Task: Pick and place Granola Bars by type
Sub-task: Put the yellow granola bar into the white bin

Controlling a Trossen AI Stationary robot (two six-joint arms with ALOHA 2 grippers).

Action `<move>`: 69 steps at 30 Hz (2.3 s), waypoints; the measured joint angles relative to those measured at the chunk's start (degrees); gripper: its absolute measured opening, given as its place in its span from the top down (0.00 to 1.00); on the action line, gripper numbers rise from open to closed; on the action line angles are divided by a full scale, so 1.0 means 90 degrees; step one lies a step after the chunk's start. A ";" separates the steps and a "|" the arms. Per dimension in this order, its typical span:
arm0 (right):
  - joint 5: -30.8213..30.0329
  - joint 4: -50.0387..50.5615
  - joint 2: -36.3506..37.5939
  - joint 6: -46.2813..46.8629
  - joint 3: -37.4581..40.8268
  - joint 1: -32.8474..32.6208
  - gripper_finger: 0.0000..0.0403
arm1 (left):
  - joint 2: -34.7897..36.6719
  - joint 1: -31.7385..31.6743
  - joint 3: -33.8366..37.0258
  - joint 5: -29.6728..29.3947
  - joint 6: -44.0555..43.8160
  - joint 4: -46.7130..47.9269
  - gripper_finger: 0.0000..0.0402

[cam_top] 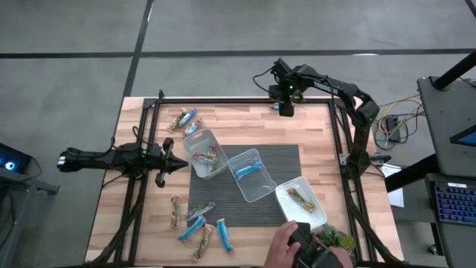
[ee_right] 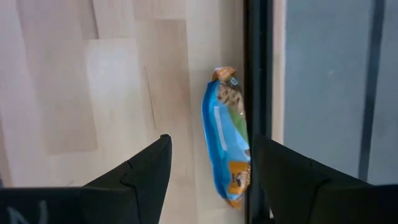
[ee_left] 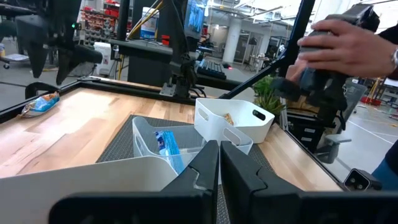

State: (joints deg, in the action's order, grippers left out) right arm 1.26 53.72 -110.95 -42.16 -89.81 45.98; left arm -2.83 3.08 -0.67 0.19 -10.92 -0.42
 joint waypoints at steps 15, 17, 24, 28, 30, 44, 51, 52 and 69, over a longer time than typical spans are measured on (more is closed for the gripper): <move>-0.0330 -0.0044 -0.0659 0.0025 -0.0186 0.0049 0.47 | 0.0000 0.0000 -0.0002 0.0000 0.0000 0.0000 1.00; -0.0330 -0.0044 -0.0720 0.0022 -0.0186 0.0049 0.47 | 0.0000 0.0001 -0.0002 0.0000 -0.0001 0.0001 1.00; -0.0358 -0.0108 -0.0986 0.0004 -0.0186 0.0049 0.47 | 0.0000 0.0000 0.0000 0.0000 0.0000 0.0000 1.00; -0.0520 -0.0260 -0.0992 -0.0028 -0.0189 0.0049 0.47 | -0.0001 0.0001 -0.0001 0.0000 0.0000 0.0000 1.00; -0.0525 -0.0250 -0.0992 -0.0012 -0.0193 0.0049 0.47 | 0.0000 0.0000 0.0000 0.0000 0.0000 0.0000 1.00; -0.0782 -0.0138 -0.0618 0.0598 -0.0193 -0.0041 0.47 | 0.0000 0.0002 -0.0001 0.0000 -0.0001 0.0000 1.00; -0.0772 -0.0204 -0.0550 0.2075 -0.0191 -0.0135 0.47 | 0.0000 0.0000 -0.0002 0.0000 0.0000 0.0002 1.00; -0.0790 -0.0233 -0.0556 0.2412 -0.0191 -0.0135 0.47 | -0.0001 0.0000 -0.0002 0.0000 -0.0002 0.0000 1.00; -0.0811 -0.0566 -0.0572 0.1965 -0.0191 -0.0209 0.47 | -0.0001 0.0002 -0.0002 0.0000 0.0000 0.0000 1.00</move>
State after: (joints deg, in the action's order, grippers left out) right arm -6.04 48.63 -116.09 -24.48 -91.53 44.10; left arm -2.84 3.09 -0.69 0.19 -10.92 -0.42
